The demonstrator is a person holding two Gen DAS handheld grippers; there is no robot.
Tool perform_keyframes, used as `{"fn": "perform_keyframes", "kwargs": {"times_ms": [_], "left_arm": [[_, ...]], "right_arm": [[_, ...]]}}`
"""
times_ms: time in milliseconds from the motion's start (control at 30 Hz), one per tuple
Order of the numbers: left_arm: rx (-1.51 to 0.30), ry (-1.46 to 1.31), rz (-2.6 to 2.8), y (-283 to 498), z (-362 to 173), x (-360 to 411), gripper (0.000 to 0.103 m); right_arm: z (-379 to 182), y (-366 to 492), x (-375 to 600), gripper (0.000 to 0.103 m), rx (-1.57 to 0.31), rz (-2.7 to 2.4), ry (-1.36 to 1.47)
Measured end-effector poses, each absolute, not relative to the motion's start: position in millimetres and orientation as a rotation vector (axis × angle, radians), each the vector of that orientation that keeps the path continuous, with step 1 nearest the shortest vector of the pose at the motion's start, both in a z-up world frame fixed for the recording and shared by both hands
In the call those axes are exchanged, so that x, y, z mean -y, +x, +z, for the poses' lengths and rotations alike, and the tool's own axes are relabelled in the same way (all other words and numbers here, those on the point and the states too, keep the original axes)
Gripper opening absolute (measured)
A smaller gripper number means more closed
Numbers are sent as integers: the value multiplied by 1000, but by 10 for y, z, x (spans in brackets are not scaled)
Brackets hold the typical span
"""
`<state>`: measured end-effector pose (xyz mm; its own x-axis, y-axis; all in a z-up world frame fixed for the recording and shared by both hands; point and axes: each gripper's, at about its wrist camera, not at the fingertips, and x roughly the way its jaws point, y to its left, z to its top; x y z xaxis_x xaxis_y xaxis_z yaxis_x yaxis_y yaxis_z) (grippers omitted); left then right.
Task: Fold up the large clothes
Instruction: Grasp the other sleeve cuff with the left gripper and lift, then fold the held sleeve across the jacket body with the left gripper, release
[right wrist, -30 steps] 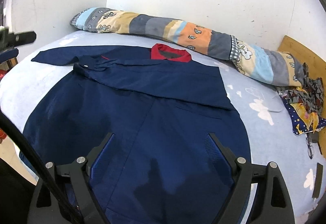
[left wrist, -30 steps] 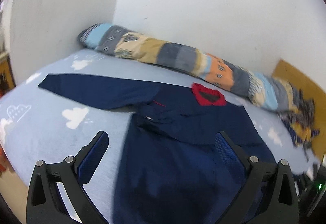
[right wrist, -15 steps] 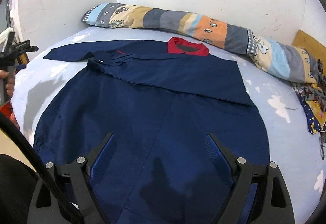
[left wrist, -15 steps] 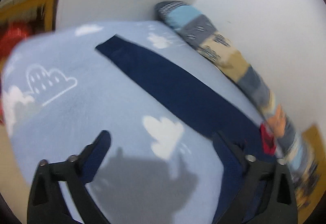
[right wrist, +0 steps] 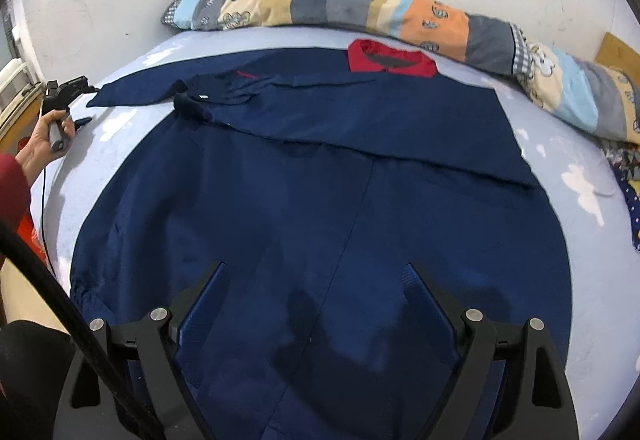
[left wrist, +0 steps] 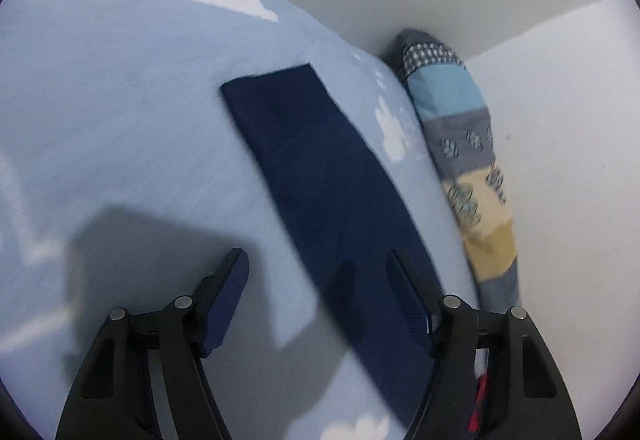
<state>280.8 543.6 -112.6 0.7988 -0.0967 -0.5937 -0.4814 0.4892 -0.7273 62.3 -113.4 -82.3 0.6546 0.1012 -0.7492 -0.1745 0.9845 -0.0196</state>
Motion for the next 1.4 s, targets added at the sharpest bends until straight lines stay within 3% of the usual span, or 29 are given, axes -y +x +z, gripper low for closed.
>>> {"fn": "perform_keyframes", "kwargs": {"times_ms": [133, 200, 267, 500, 867, 1133, 1267, 1400], "left_arm": [[-509, -1131, 223, 3043, -1348, -5716, 69], [-464, -1144, 224, 3142, -1374, -5793, 61], [-459, -1144, 202, 3255, -1391, -5793, 1], [-449, -955, 169, 3230, -874, -5534, 2], [-442, -689, -75, 3208, 838, -4206, 2], [-437, -569, -323, 3305, 2126, -2386, 2], [-449, -521, -460, 3329, 2390, -1369, 3], [-497, -454, -579, 3332, 2334, -262, 4]], "right_arm": [[-900, 708, 1164, 91, -856, 133, -87], [-912, 734, 1183, 91, -855, 123, -79], [-911, 758, 1212, 91, -849, 109, -72], [-817, 810, 1374, 91, -824, 66, -38], [-423, 991, 1803, 91, -742, -26, -10], [-13, 579, 2205, 91, -596, -68, 87], [131, 401, 2388, 91, -537, -84, 134], [267, 207, 2526, 91, -474, -95, 173]]}}
